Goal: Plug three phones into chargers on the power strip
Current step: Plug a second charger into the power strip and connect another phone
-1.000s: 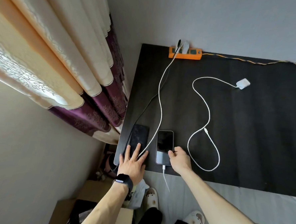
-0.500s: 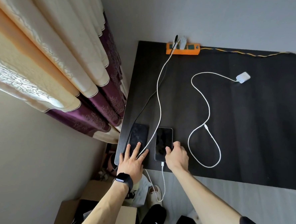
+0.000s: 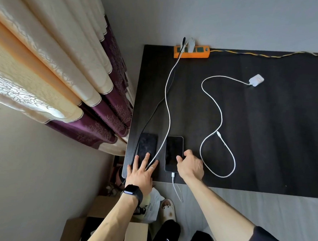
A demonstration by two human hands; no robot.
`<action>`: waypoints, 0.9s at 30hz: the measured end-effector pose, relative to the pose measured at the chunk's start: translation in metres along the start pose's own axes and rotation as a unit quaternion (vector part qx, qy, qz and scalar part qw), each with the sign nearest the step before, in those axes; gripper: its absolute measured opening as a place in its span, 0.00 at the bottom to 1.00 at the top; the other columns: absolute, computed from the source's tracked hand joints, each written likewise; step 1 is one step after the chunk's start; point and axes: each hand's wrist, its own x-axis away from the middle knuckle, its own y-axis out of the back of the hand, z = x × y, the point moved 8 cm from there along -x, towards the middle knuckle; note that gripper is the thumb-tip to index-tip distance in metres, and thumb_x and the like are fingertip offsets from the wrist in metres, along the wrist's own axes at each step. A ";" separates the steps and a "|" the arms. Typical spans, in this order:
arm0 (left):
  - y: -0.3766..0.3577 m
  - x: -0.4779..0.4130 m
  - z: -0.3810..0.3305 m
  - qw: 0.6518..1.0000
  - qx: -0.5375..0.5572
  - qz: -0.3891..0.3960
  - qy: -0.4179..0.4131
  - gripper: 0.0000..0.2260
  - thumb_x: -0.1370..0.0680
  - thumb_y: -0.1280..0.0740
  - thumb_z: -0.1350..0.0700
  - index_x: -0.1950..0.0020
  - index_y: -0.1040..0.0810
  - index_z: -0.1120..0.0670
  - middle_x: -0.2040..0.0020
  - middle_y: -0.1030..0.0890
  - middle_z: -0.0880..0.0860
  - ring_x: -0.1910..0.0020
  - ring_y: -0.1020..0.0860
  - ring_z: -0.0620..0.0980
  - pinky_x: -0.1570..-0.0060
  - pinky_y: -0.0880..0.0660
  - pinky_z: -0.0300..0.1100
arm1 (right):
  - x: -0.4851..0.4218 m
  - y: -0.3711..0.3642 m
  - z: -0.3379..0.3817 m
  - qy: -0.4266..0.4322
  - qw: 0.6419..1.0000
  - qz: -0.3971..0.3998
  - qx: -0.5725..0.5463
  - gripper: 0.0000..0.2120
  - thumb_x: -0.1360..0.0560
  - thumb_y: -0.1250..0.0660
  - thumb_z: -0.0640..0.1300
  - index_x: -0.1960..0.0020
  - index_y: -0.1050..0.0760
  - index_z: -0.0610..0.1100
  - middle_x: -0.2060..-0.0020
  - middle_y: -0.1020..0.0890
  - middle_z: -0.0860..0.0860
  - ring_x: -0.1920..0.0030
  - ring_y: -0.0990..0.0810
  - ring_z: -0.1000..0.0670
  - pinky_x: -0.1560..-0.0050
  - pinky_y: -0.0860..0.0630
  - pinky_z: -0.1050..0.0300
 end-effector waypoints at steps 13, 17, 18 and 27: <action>0.001 0.003 -0.002 1.000 -0.012 0.003 0.000 0.32 0.19 0.43 0.52 0.21 0.57 0.37 0.19 0.65 0.47 0.21 0.62 0.63 0.25 0.52 0.67 | -0.004 -0.002 -0.011 -0.023 0.999 0.012 -0.034 0.15 0.22 0.34 0.58 0.43 0.25 0.49 0.45 0.19 0.46 0.43 0.20 0.41 0.54 0.28 0.53; 0.000 0.004 0.001 1.000 -0.013 0.000 -0.005 0.33 0.19 0.42 0.50 0.21 0.58 0.35 0.20 0.66 0.46 0.21 0.63 0.61 0.25 0.49 0.65 | -0.005 -0.009 -0.017 0.030 0.993 0.052 -0.097 0.16 0.22 0.35 0.59 0.43 0.27 0.49 0.49 0.19 0.48 0.49 0.21 0.45 0.54 0.26 0.53; 0.000 0.004 0.001 1.000 -0.012 0.000 -0.007 0.33 0.19 0.42 0.50 0.21 0.58 0.35 0.20 0.66 0.46 0.21 0.63 0.61 0.25 0.48 0.64 | -0.004 -0.010 -0.019 0.041 0.991 0.066 -0.111 0.16 0.22 0.35 0.59 0.41 0.27 0.49 0.50 0.20 0.49 0.50 0.21 0.46 0.52 0.25 0.52; 0.021 0.007 -0.005 0.999 -0.030 0.013 -0.025 0.27 0.19 0.42 0.51 0.21 0.44 0.41 0.18 0.58 0.50 0.20 0.56 0.58 0.24 0.50 0.61 | 0.030 -0.005 -0.058 0.082 0.978 0.128 -0.140 0.19 0.21 0.34 0.50 0.31 0.28 0.53 0.37 0.22 0.50 0.41 0.23 0.50 0.40 0.27 0.57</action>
